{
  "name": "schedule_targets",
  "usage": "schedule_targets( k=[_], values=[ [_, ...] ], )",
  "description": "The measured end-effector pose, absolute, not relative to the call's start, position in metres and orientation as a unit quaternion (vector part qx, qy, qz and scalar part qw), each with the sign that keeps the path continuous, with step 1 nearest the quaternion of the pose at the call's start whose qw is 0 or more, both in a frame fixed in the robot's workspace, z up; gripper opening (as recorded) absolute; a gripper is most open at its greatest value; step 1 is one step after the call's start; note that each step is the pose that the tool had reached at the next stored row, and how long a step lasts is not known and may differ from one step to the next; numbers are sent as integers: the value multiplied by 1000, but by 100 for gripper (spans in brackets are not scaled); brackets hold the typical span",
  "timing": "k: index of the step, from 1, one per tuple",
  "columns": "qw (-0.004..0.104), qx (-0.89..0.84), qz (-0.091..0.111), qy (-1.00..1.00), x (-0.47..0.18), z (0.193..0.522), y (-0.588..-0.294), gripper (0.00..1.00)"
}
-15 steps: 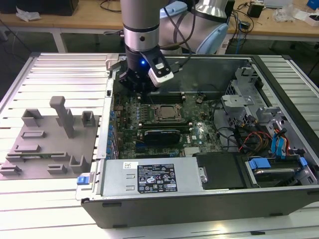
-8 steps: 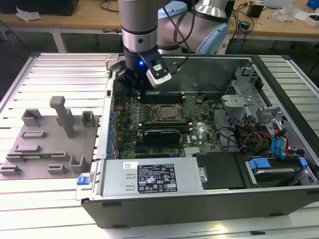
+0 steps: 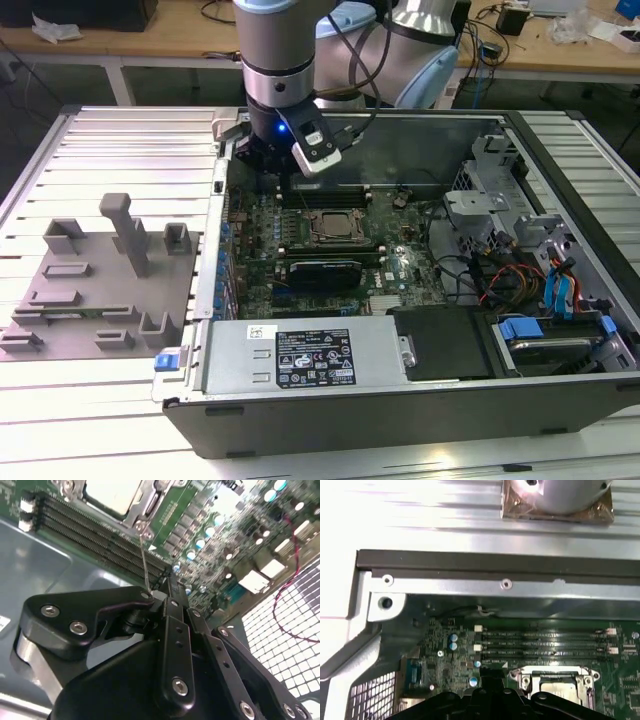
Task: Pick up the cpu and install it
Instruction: 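Install the first cpu locking lever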
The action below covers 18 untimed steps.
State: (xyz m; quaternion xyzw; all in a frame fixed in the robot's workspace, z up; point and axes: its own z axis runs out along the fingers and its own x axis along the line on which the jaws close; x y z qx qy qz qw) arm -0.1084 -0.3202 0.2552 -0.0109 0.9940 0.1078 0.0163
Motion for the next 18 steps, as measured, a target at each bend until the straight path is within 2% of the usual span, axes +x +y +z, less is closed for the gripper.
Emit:
schedule_targets(
  k=[9, 18],
  values=[
    [16, -11, 111, 994, -103, 255, -320, 11],
    [11, -10, 111, 994, -74, 255, -321, 11]
  ],
)
